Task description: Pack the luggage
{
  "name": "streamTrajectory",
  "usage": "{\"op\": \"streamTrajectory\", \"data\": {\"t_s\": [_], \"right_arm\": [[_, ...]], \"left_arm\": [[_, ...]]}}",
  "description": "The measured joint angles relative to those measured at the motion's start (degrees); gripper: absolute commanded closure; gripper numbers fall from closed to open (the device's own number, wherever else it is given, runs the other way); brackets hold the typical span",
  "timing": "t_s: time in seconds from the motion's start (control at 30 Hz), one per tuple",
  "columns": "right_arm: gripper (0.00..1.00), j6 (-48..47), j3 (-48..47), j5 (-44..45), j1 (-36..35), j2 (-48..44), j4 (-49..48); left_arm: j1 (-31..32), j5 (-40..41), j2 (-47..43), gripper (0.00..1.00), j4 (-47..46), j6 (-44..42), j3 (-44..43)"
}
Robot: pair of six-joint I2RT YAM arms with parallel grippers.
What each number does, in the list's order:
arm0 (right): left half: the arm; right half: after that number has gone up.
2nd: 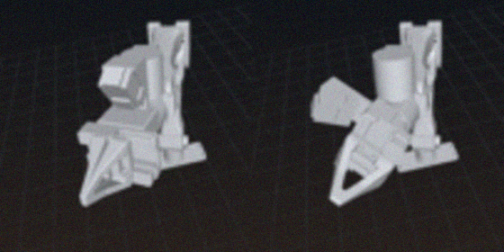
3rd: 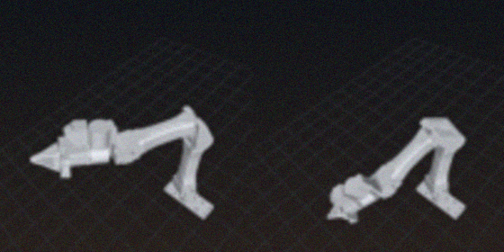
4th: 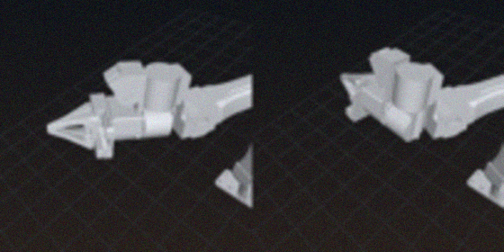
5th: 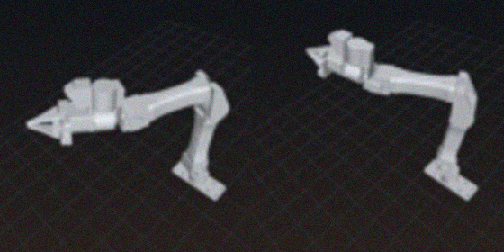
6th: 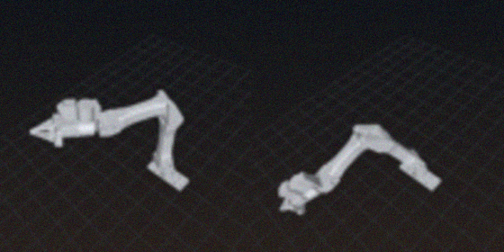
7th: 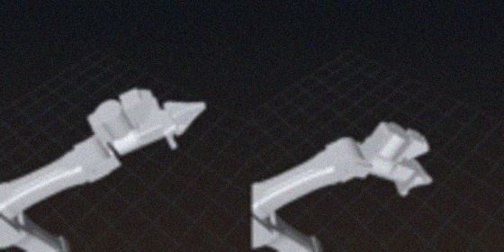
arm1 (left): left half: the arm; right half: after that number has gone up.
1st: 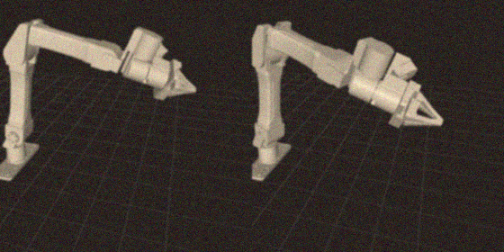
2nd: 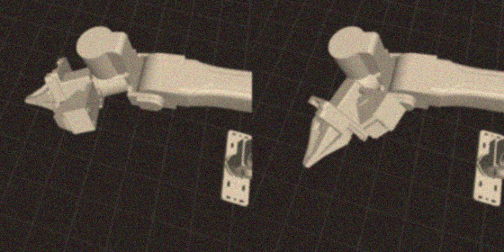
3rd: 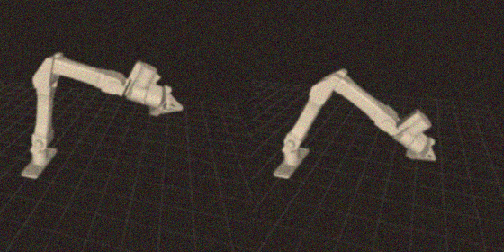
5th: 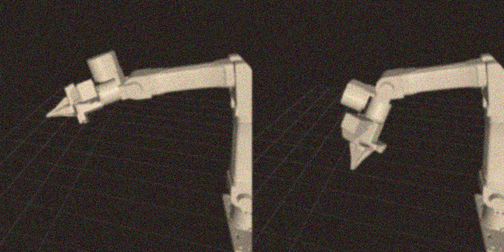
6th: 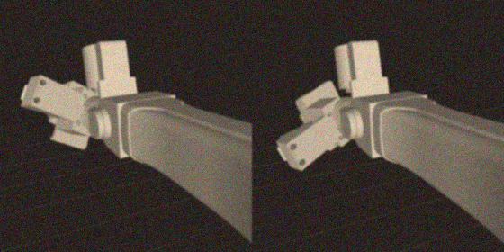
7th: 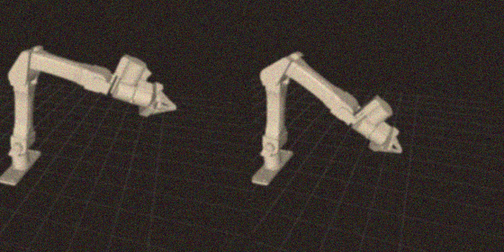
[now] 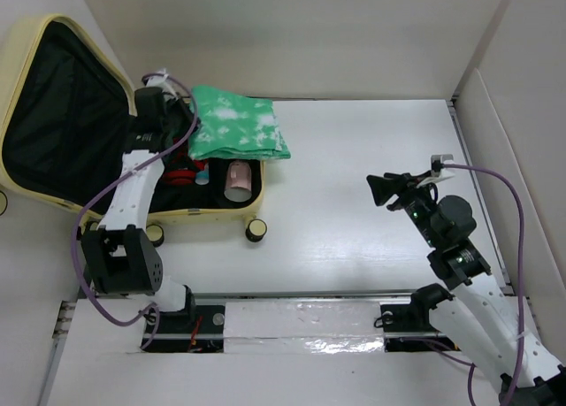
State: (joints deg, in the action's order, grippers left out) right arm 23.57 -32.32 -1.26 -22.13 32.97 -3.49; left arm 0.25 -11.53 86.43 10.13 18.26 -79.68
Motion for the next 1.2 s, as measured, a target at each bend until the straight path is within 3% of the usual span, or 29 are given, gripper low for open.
{"op": "streamTrajectory", "data": {"t_s": [0.23, 0.6, 0.67, 0.73, 0.8, 1.0, 1.13, 1.17, 1.2], "right_arm": [[0.36, -0.1, 1.0, 0.0, 0.0, -0.5, 0.0], [0.35, -0.2, 1.3, -0.2, 0.0, -0.7, 0.0], [0.34, -0.3, 1.4, -0.6, 0.0, -0.7, 0.0], [0.30, -0.3, 1.4, -1.0, 0.0, -0.5, 0.0], [0.29, -0.6, 1.4, -1.4, 0.0, -0.2, 0.0], [0.29, -1.0, 1.4, -2.9, 0.0, 0.5, 0.0], [0.32, -1.3, 1.4, -3.0, 0.0, 0.4, 0.0], [0.36, -1.3, 1.4, -3.0, 0.0, 0.4, -0.1], [0.48, -1.2, 1.6, -3.1, 0.0, 0.5, -0.3]], "left_arm": [[-9.6, -0.9, -2.9, 1.00, -5.7, 0.0, 14.8], [-11.9, 7.3, -4.7, 1.00, -9.2, 2.2, 21.1], [-12.4, 7.8, -4.8, 0.67, -9.3, 2.6, 21.2], [-13.1, 9.4, -4.8, 0.45, -9.5, 2.8, 21.2], [-14.0, 10.4, -4.8, 0.41, -9.4, 3.5, 21.2], [-15.0, 14.3, -12.5, 0.44, -8.4, 5.3, 23.1], [-14.8, 15.7, -23.0, 0.57, -8.6, 6.3, 23.5], [-14.0, 15.8, -24.7, 0.60, -8.7, 6.8, 23.4], [-12.6, 15.7, -25.5, 0.61, -8.7, 7.2, 23.3]]}}
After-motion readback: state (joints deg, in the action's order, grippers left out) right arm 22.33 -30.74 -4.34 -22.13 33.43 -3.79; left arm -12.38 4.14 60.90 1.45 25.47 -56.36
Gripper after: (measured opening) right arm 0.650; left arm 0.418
